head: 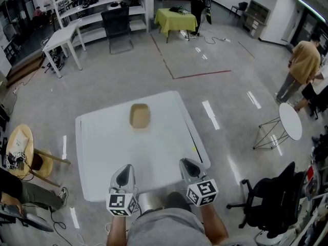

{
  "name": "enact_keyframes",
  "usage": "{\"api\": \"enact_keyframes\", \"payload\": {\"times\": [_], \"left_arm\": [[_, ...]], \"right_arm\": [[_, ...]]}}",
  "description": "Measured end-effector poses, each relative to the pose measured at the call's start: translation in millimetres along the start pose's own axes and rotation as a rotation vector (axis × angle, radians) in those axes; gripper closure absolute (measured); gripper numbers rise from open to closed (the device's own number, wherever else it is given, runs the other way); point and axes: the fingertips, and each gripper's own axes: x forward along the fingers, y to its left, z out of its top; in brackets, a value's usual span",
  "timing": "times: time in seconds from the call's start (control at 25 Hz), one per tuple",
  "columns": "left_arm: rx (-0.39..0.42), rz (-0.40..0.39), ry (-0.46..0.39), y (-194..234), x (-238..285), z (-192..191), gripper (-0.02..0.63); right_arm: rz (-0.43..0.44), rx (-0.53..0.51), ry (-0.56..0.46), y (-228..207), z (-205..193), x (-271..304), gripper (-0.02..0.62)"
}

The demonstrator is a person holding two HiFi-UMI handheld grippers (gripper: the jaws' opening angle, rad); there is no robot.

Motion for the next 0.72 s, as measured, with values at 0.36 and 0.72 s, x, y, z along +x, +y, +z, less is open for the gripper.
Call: {"api": "enact_keyframes", "payload": {"times": [0.36, 0.72], "left_arm": [[0.007, 0.003, 0.004, -2.7, 0.1, -1.1, 0.595], [0.011, 0.007, -0.003, -2.0, 2.2, 2.0, 0.595]], "right_arm": [[0.009, 0.001, -0.01, 0.1, 3.4, -0.3, 0.564], [0.024, 0.002, -0.006, 2.4, 2.3, 1.7, 0.565]]}}
